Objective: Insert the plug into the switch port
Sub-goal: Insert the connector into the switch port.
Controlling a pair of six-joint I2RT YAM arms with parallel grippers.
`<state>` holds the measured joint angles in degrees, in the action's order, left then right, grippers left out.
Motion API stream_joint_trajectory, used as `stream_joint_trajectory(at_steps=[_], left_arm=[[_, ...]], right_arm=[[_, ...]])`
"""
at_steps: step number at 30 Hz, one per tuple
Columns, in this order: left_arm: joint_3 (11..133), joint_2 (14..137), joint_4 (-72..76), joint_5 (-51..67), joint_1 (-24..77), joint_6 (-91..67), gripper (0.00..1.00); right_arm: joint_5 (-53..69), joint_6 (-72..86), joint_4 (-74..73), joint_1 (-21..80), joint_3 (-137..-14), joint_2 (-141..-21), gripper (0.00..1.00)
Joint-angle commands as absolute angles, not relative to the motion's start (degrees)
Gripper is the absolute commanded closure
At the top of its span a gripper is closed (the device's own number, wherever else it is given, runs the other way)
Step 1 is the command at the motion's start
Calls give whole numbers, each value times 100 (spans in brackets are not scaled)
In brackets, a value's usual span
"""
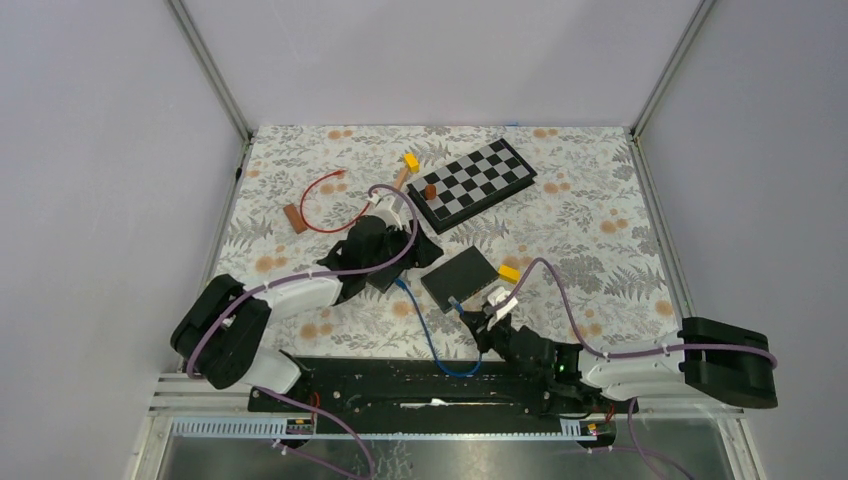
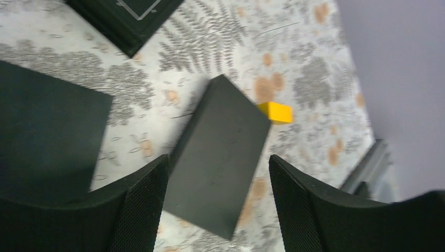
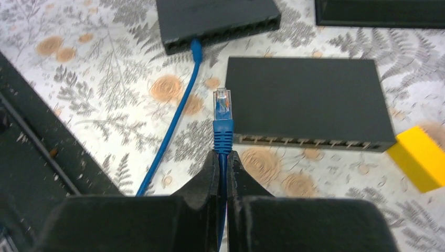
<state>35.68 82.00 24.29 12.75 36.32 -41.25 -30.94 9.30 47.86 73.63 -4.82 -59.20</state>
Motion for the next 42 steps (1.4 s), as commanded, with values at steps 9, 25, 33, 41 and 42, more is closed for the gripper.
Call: stream_joint_trajectory(at_steps=[9, 25, 33, 41, 42], left_arm=[[4079, 9007, 1701, 884, 3570, -2769, 30], [4497, 9920, 2012, 2144, 3551, -2739, 39], [4336, 9905, 1865, 1946, 3551, -2725, 42], [4180, 9928, 2134, 2002, 3550, -2736, 43], [4174, 9935, 2132, 2008, 3551, -2719, 43]], right_arm=[[-5545, 2687, 4569, 8762, -70, -6879, 100], [-4863, 2329, 4869, 8433, -255, -7393, 100], [-4205, 2481, 4161, 7709, -377, -6957, 100], [-4019, 2492, 4184, 7629, -649, -7377, 100], [-4009, 2489, 4218, 7629, -685, -7455, 100]])
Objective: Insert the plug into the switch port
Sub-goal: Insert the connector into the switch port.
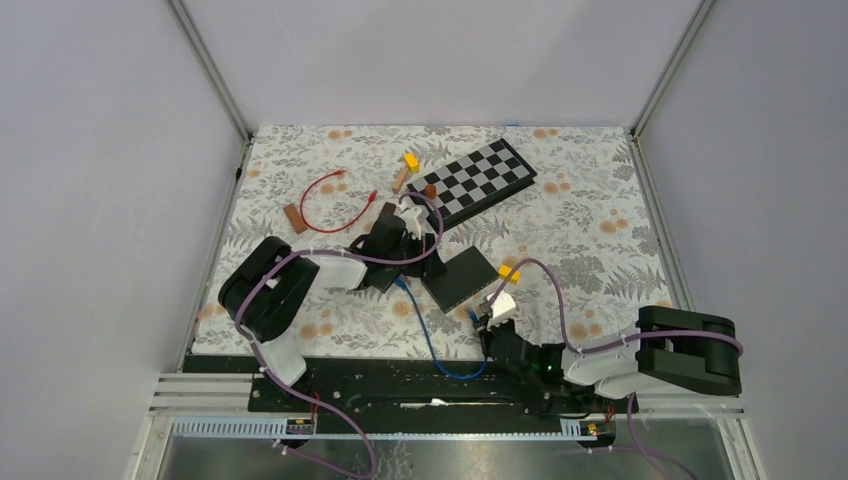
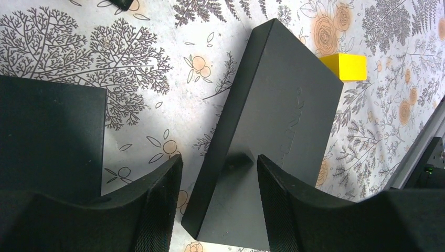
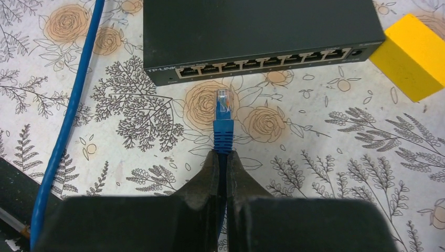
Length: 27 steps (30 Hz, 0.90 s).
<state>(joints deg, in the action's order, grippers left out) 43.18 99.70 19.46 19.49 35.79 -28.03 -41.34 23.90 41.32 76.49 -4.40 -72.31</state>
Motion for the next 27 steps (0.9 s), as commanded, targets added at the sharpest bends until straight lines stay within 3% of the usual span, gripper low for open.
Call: stream_joint_trajectory(at_steps=[1, 27], left_arm=[[4193, 9963, 2109, 2020, 3551, -2706, 42], [4385, 10218, 2023, 2177, 3547, -2681, 44]], right_arm=[[-4016, 2488, 4256, 7629, -720, -7528, 100], [-3850, 2322, 4509, 7331, -1014, -8059, 100]])
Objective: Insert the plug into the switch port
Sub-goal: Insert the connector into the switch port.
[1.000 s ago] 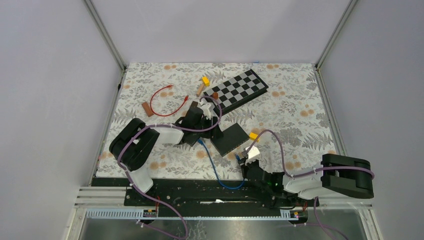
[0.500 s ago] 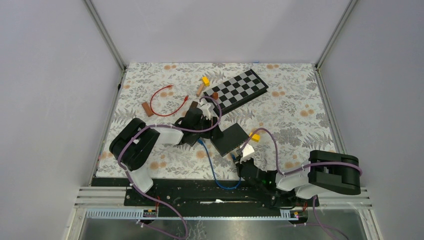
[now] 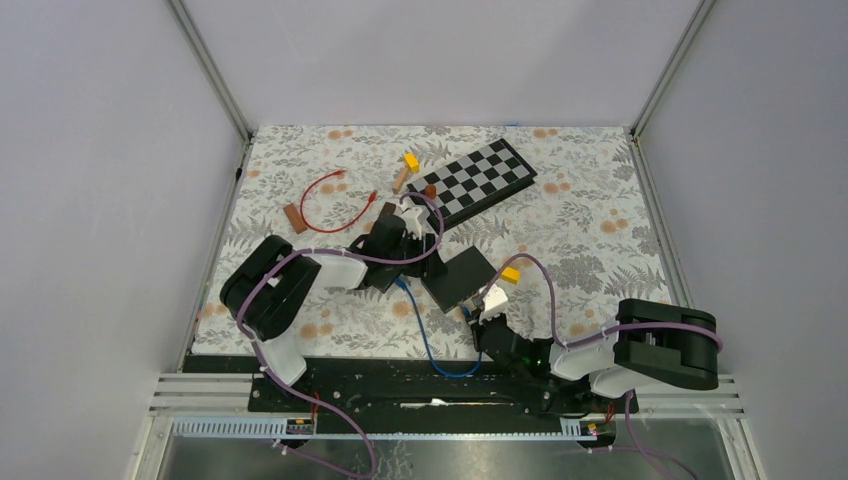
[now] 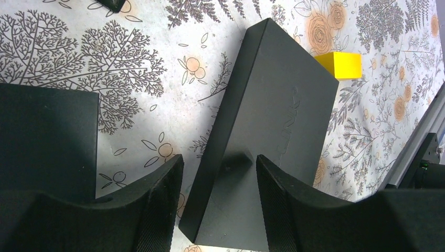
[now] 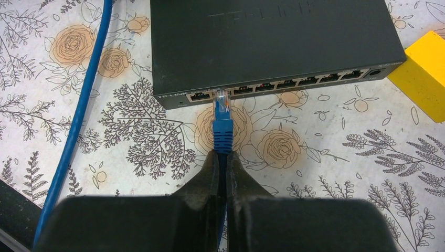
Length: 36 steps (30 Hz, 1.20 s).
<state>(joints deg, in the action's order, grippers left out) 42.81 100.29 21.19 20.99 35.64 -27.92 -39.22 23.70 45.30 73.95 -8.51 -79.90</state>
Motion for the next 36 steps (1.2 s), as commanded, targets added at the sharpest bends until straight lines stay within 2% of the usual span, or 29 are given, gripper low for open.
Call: stream_joint_trajectory(at_steps=[1, 29, 36], left_arm=[[4393, 10223, 2015, 2184, 3550, -2681, 44], [4359, 10410, 1672, 3183, 3814, -2247, 52], [4522, 10577, 1589, 3356, 3913, -2127, 53]], right_arm=[[-3854, 2319, 4511, 7330, -1016, -8060, 100], [-3655, 1653, 4565, 6837, -1207, -7945, 100], [-3084, 957, 5058, 6638, -1206, -7935, 100]])
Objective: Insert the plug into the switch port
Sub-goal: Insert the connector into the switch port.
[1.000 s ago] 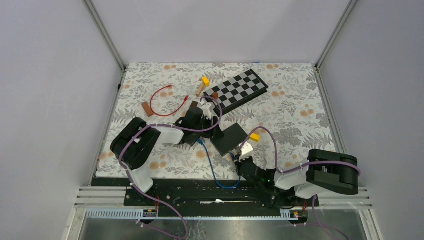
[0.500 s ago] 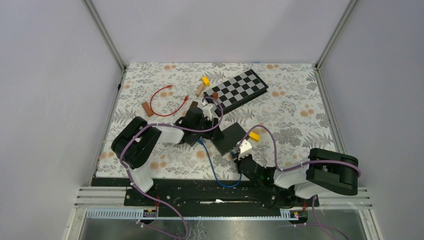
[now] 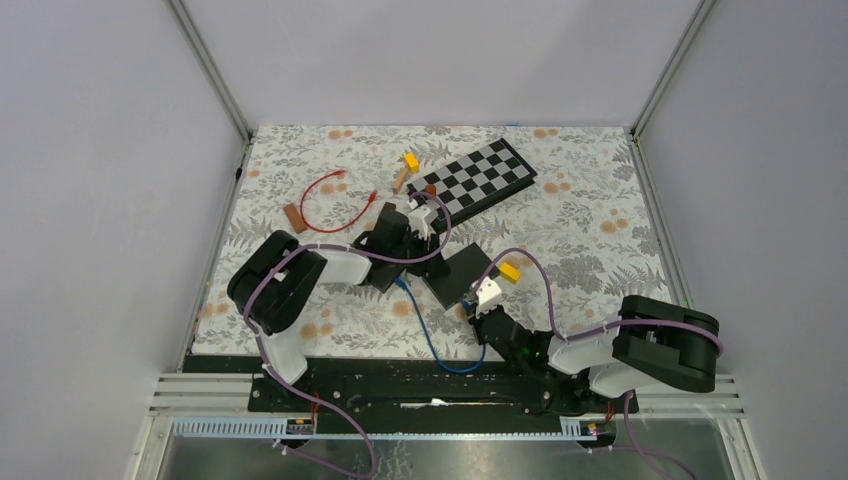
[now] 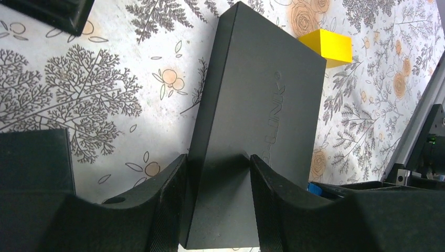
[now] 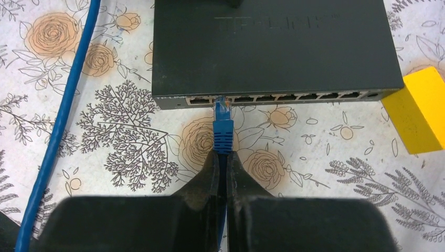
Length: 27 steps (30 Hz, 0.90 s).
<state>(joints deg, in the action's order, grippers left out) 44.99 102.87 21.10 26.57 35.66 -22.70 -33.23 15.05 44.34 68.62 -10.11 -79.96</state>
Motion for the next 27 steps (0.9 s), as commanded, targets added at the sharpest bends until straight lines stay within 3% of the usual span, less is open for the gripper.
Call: stream_joint_trajectory(at_steps=[1, 9, 16, 27], left_arm=[[4540, 10584, 1571, 3365, 3938, -2108, 53], [4574, 10625, 1535, 3421, 3990, -2058, 54], [4650, 10708, 1474, 3537, 4021, -2040, 56], [4686, 10775, 1468, 3588, 4038, -2039, 57]], right_arm=[[-2998, 851, 5104, 6580, -1231, -7943, 100], [-2768, 556, 5212, 6065, -1546, -8180, 100], [-3932, 748, 4949, 6008, -2167, -8455, 100], [-3732, 560, 5567, 6021, -2628, -8742, 100]])
